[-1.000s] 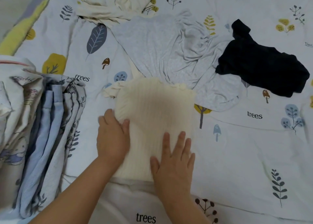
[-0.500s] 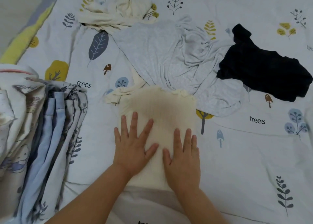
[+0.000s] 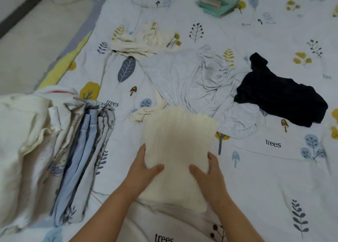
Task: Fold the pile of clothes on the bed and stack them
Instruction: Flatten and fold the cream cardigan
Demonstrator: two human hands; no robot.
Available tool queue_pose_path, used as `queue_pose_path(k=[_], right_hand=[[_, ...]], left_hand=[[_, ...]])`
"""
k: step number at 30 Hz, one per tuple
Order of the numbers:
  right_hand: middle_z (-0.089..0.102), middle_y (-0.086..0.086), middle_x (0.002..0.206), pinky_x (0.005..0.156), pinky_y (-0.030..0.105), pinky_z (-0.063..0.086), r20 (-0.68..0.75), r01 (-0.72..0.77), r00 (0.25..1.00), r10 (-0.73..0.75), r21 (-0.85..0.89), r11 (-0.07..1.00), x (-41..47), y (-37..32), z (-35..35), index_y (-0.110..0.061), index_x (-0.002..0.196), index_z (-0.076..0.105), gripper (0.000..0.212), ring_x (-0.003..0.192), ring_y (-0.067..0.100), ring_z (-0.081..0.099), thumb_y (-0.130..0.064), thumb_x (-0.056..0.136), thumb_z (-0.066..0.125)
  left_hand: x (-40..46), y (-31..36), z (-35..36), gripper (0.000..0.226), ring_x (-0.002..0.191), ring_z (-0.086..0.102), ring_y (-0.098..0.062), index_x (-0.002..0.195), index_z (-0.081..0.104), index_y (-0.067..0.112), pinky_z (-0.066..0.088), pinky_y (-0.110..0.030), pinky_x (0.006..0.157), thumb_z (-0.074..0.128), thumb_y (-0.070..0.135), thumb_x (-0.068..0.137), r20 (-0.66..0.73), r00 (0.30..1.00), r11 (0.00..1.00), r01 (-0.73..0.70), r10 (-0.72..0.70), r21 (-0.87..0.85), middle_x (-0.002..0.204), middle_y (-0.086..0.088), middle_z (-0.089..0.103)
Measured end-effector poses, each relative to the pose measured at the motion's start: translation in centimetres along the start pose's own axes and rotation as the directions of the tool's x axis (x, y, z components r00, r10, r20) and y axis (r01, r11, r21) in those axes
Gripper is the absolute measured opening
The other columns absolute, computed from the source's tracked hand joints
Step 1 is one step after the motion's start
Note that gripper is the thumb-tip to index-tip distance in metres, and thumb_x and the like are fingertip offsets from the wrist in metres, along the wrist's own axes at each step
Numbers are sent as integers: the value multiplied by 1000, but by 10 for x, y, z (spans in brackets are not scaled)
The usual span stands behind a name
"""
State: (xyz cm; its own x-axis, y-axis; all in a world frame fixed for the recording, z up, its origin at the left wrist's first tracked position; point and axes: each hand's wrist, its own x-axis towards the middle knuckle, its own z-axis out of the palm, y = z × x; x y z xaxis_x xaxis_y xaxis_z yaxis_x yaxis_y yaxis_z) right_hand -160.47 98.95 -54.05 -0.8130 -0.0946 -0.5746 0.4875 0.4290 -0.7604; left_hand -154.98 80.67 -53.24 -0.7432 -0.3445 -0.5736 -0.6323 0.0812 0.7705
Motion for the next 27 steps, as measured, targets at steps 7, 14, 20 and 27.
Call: queue_pose_path(k=[7, 14, 20, 27], right_hand=[[59, -21, 98, 72, 23, 45, -18, 133, 991, -133, 5, 991, -59, -57, -13, -35, 113, 49, 43, 89, -3, 57, -21, 77, 68], [61, -23, 90, 73, 31, 45, 17, 307, 952, -307, 4, 952, -126, -141, -4, -47, 98, 50, 42, 84, -3, 57, -21, 73, 70], [60, -34, 82, 60, 16, 38, 122, 403, 904, -409, 73, 912, -170, -210, 48, -43, 98, 50, 38, 75, -17, 55, -21, 75, 69], [58, -22, 102, 82, 29, 44, 243, 447, 853, -462, 116, 887, -205, -249, 149, -38, 113, 47, 43, 95, 2, 56, -26, 78, 66]], left_hand=[[-53, 38, -36, 61, 110, 58, -8, 120, 42, 45, 49, -34, 94, 73, 14, 78, 0, 996, 993, -85, 85, -77, 120, 15, 58], [-124, 95, -107, 69, 109, 53, -2, 124, 37, 50, 42, -23, 87, 75, 20, 75, -207, 954, 975, -224, 218, -3, 121, 24, 52], [-171, 121, -195, 66, 92, 47, 26, 120, 37, 49, 38, 1, 69, 75, 19, 75, -348, 891, 954, -295, 293, 48, 108, 34, 51], [-198, 98, -297, 61, 85, 52, 24, 112, 42, 48, 40, -1, 62, 75, 12, 75, -440, 863, 965, -258, 248, 39, 104, 29, 56]])
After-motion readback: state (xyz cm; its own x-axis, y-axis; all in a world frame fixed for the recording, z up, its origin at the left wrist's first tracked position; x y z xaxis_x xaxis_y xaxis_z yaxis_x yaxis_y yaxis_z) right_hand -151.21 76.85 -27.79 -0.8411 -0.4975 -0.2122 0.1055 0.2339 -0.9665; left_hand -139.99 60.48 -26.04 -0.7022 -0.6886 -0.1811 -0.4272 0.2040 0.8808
